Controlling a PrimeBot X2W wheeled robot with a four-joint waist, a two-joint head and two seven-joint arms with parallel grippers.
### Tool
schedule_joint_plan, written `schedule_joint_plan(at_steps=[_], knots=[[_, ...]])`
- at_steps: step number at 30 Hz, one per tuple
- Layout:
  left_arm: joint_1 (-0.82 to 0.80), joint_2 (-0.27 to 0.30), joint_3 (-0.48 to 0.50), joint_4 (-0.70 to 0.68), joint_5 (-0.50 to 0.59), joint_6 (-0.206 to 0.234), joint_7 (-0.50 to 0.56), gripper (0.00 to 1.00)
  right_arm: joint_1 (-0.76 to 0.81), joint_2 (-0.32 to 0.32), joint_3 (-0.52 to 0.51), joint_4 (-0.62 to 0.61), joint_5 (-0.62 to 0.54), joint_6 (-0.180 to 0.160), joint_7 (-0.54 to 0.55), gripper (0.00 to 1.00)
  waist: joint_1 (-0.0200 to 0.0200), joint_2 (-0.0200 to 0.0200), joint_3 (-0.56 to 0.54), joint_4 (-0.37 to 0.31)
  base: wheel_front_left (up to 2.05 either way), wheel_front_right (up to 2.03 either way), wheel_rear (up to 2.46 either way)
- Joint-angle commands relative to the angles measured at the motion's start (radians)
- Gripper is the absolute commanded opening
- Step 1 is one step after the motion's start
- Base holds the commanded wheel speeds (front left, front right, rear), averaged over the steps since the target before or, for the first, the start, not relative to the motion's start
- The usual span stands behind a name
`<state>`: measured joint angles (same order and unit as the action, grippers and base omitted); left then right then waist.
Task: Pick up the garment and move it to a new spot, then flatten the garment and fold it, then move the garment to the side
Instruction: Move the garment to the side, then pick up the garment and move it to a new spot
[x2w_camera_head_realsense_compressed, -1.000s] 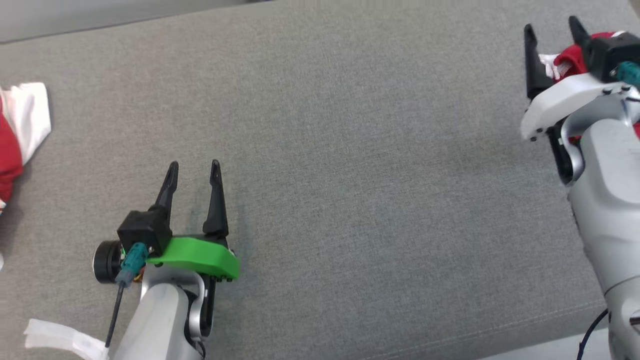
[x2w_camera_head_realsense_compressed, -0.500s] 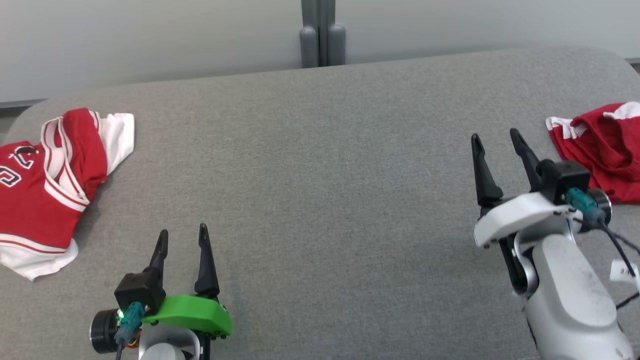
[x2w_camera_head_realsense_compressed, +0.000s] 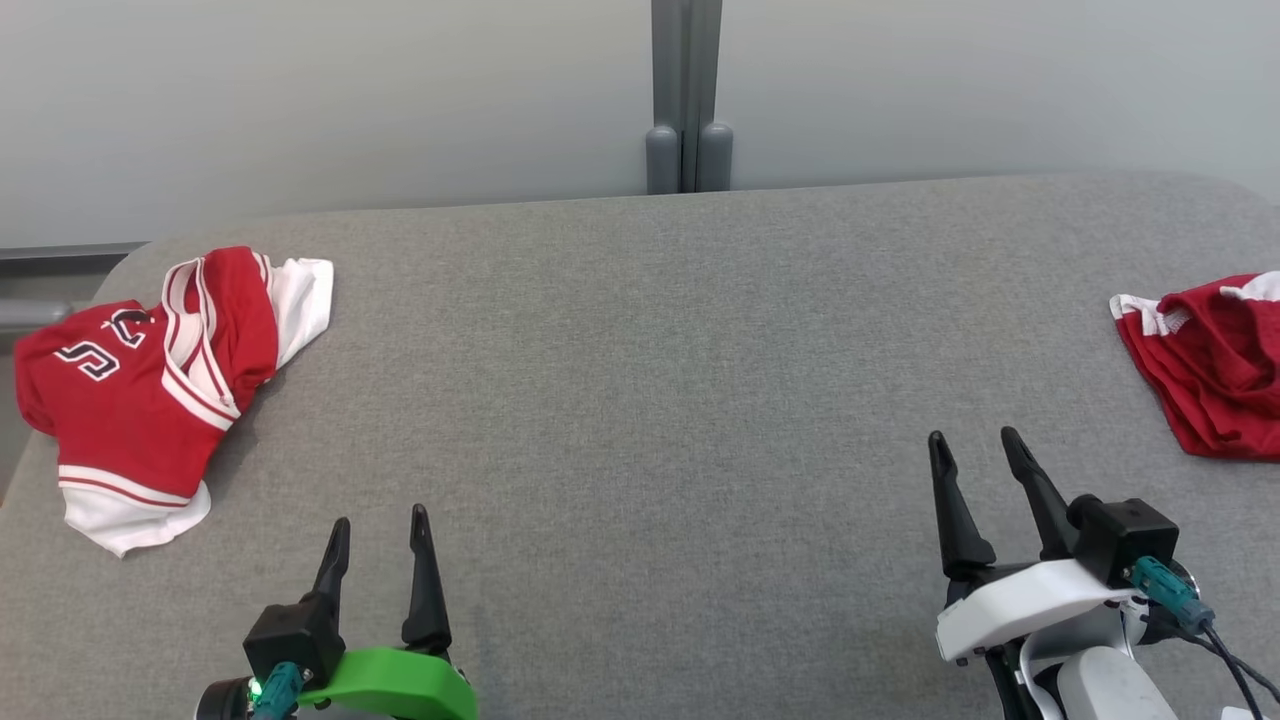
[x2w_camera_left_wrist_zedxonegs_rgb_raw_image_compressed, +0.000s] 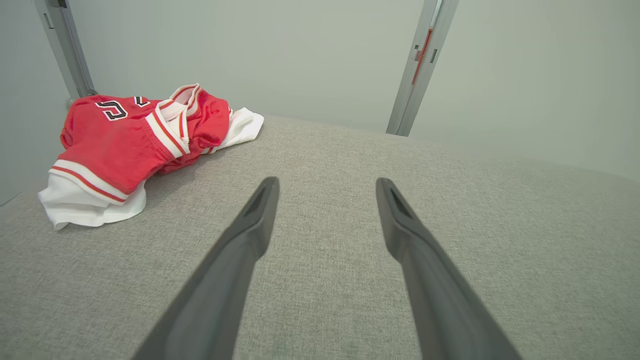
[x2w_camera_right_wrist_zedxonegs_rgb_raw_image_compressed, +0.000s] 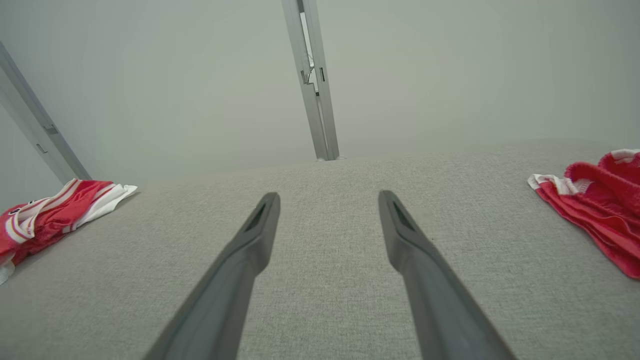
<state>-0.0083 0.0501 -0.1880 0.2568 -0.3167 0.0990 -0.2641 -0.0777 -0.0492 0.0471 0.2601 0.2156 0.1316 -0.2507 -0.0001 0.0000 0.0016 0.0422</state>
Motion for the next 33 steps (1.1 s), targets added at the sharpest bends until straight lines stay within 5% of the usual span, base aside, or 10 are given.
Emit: schedule_joint_plan(at_steps=[1,24,33], knots=[[0.015,0.001,-0.003,-0.002,-0.007,0.005,0.0,1.0,0.02,-0.004,0.0,-0.007,0.015,-0.002,0.001,1.0,0.0001,0.0,0.0,-0.012,0.0,0.0,0.0],[-0.006,0.002,-0.019,0.001,-0.004,0.001,0.0,1.0,0.051,-0.002,0.004,-0.032,0.009,-0.002,0.017,1.0,0.0001,0.0,0.007,-0.001,0.0,0.0,0.0],[-0.037,0.002,-0.01,-0.01,0.011,0.0,0.0,1.0,0.014,-0.003,0.015,-0.054,0.002,-0.002,0.009,1.0,0.0001,0.0,0.043,0.143,0.0,0.0,0.0]])
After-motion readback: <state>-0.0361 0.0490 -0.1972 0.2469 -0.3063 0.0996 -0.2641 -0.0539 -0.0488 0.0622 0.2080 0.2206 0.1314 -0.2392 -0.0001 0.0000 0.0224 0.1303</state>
